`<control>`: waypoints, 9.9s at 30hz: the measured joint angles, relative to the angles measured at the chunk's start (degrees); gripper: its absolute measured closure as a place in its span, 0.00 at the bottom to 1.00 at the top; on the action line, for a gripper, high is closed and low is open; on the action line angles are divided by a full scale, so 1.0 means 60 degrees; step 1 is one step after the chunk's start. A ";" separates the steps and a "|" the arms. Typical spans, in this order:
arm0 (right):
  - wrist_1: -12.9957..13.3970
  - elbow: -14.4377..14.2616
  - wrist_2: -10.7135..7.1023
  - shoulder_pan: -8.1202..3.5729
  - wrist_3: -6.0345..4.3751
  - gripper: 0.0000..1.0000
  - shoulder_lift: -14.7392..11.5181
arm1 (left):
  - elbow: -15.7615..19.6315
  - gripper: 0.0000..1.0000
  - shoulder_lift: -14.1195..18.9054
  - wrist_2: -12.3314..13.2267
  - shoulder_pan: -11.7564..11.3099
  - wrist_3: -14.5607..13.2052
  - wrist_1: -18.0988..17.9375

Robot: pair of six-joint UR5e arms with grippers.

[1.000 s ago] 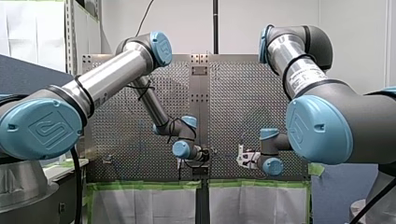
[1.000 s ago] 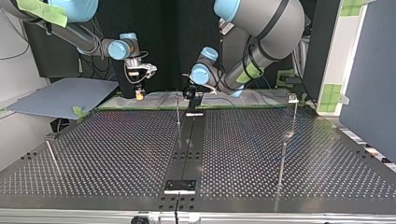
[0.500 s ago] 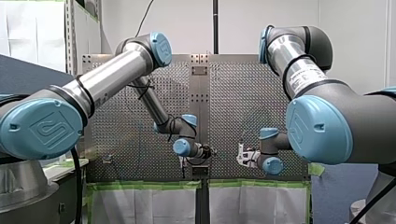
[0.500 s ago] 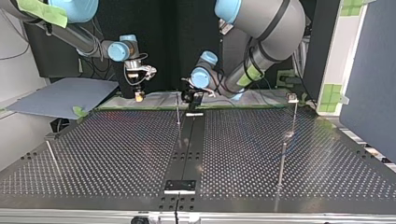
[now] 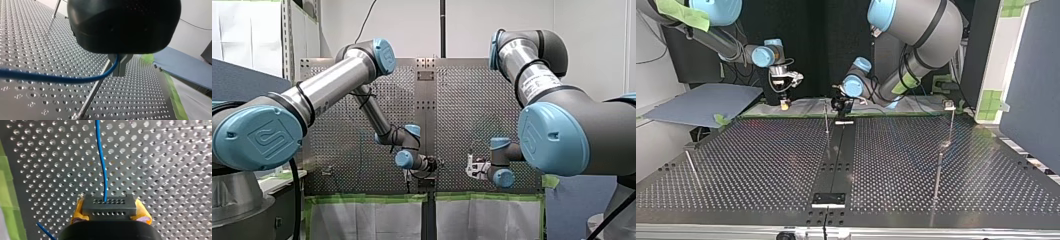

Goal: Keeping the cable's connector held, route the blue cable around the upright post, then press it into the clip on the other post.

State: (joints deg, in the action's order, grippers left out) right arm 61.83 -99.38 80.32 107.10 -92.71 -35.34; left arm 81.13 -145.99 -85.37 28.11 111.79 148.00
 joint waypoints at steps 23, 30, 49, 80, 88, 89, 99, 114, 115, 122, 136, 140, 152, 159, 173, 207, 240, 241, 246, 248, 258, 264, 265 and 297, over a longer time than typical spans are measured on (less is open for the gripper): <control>-0.1166 0.1023 0.0160 -0.0190 0.0090 1.00 0.0617 | -0.0006 1.00 0.0003 -0.0231 -0.0083 -0.0189 -0.0239; -0.1371 0.1347 0.0175 -0.0259 0.0098 1.00 0.0614 | -0.0014 1.00 0.0006 -0.0227 -0.0150 -0.0058 -0.0245; -0.1722 0.2066 0.0125 -0.0335 0.0189 1.00 0.0607 | -0.0324 1.00 0.0006 -0.1102 -0.0417 0.0161 0.0044; -0.1844 0.2406 -0.0260 -0.0274 0.0134 1.00 0.0617 | -0.0328 0.00 0.0017 -0.1815 -0.0488 -0.1780 -0.0035; -0.1902 0.2405 -0.0274 -0.0272 0.0133 1.00 0.0614 | -0.0327 0.00 0.0030 -0.1910 -0.0394 -0.2602 0.0760; -0.1911 0.2405 -0.0274 -0.0271 0.0134 1.00 0.0614 | -0.0326 0.00 0.0040 -0.1907 -0.0385 -0.2680 0.0843; -0.2069 0.2404 -0.0275 -0.0287 0.0129 1.00 0.0620 | -0.0303 0.00 0.0416 -0.1746 -0.0067 -0.3553 0.1715; -0.2094 0.2403 -0.0274 -0.0326 0.0085 1.00 0.0620 | 0.0635 0.00 0.1016 -0.1486 0.0346 -0.4640 0.1795; -0.2095 0.2404 -0.0274 -0.0327 0.0078 1.00 0.0619 | 0.0687 0.00 0.1031 -0.1460 0.0381 -0.4647 0.1747; -0.2112 0.2404 -0.0275 -0.0331 -0.0007 1.00 0.0620 | 0.0766 0.00 0.1049 -0.1408 0.0577 -0.4632 0.1670; -0.2115 0.2403 -0.0317 -0.0327 -0.0059 1.00 0.0620 | 0.0771 0.00 0.1050 -0.1396 0.0811 -0.4146 0.1266; -0.2132 0.2404 -0.0318 -0.0330 -0.0063 1.00 0.0620 | 0.0770 0.00 0.1050 -0.1401 0.0832 -0.4070 0.1267; -0.2134 0.2404 -0.0326 -0.0337 -0.0122 1.00 0.0622 | 0.0771 0.00 0.1050 -0.1438 0.0880 -0.3899 0.1279; -0.2137 0.2405 -0.0332 -0.0337 -0.0127 1.00 0.0621 | 0.0771 0.00 0.1051 -0.1463 0.0884 -0.3897 0.1281; -0.2151 0.2404 -0.0345 -0.0353 -0.0166 1.00 0.0622 | 0.1799 0.00 0.2036 -0.2087 0.0878 -0.3177 0.0295; -0.2150 0.2405 -0.0333 -0.0295 -0.0152 1.00 0.0636 | 0.4926 0.00 0.5161 -0.4382 0.0896 -0.1882 -0.1584; -0.2394 0.2418 -0.0362 -0.0282 0.0017 1.00 0.0622 | 0.8101 0.00 0.8337 -0.4233 0.0938 -0.1708 -0.1641; -0.2417 0.2417 -0.0362 -0.0278 0.0050 1.00 0.0623 | 0.8212 0.00 0.8446 -0.4223 0.0937 -0.1704 -0.1645; -0.2492 0.2418 -0.0363 -0.0243 0.0103 1.00 0.0625 | 0.8568 0.00 0.8879 -0.4209 0.0937 -0.1720 -0.1646; -0.2503 0.2418 -0.0363 -0.0231 0.0107 1.00 0.0625 | 0.8632 0.00 0.8999 -0.4208 0.0938 -0.1724 -0.1642; -0.2510 0.2418 -0.0363 -0.0222 0.0111 1.00 0.0623 | 0.8678 0.00 0.9088 -0.4207 0.0943 -0.1727 -0.1637; -0.2510 0.2418 -0.0362 -0.0222 0.0112 1.00 0.0622 | 0.8681 0.00 0.9092 -0.4206 0.0943 -0.1727 -0.1637; -0.2511 0.2419 -0.0362 -0.0221 0.0111 1.00 0.0622 | 0.8681 0.00 0.9092 -0.4207 0.0943 -0.1727 -0.1637; -0.2510 0.2418 -0.0363 -0.0222 0.0112 1.00 0.0622 | 0.8681 0.00 0.9092 -0.4207 0.0943 -0.1727 -0.1637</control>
State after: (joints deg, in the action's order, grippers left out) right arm 46.77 -84.87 78.14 105.77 -92.04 -31.60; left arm 133.22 -91.44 -110.61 33.77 101.42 138.17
